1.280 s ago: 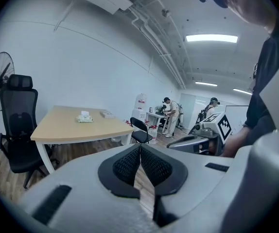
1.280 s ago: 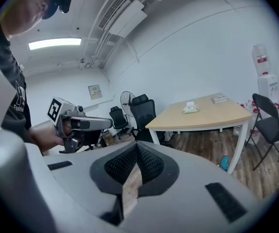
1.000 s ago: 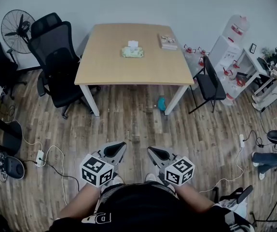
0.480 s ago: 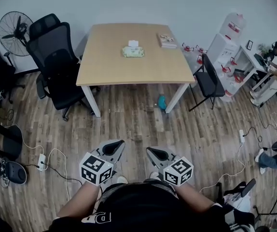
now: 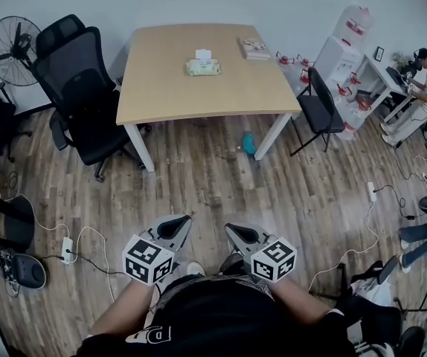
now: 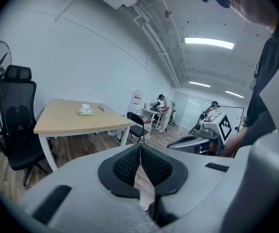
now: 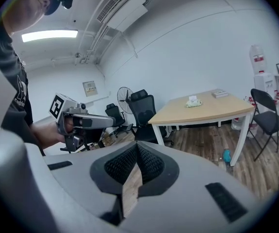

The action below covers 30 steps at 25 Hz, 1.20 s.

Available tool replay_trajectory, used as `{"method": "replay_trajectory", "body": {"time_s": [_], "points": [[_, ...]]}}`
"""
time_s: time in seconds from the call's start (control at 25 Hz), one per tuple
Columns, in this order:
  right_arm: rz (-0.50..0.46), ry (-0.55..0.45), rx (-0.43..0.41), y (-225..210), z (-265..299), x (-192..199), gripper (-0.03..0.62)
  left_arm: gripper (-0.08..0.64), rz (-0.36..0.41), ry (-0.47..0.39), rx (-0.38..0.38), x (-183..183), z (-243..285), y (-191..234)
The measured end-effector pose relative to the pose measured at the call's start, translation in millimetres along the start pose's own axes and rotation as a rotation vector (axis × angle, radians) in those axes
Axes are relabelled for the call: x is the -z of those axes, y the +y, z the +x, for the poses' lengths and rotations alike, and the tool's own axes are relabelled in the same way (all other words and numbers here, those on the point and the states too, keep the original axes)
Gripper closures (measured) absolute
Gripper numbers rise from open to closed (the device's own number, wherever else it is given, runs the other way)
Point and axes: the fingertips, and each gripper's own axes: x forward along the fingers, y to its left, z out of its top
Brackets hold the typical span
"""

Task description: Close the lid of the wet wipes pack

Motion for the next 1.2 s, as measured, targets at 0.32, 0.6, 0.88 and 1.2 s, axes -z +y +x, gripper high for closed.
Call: {"method": "replay_trajectory", "body": {"time_s": [0.32, 0.6, 0.88, 1.2], "points": [[0.018, -0.011, 0.016, -8.6, 9.3, -11.6, 0.588, 0.540, -0.020, -0.033, -0.009, -6.5, 0.6, 14.9], [0.025, -0.035, -0.011, -27.7, 30.4, -30.2, 0.588, 0.540, -0.022, -0.014, -0.014, -9.4, 18.4, 26.6], [0.021, -0.072, -0.019, -80.2, 55.4, -72.0, 0.588, 0.540, -0.001, -0.029, -0.034, -45.4, 61.7, 56.9], [0.029, -0.077, -0.036, -150.0, 83.4, -116.5, 0.588, 0.540, 0.013, -0.019, -0.049, -90.0, 125.2, 94.6]]}}
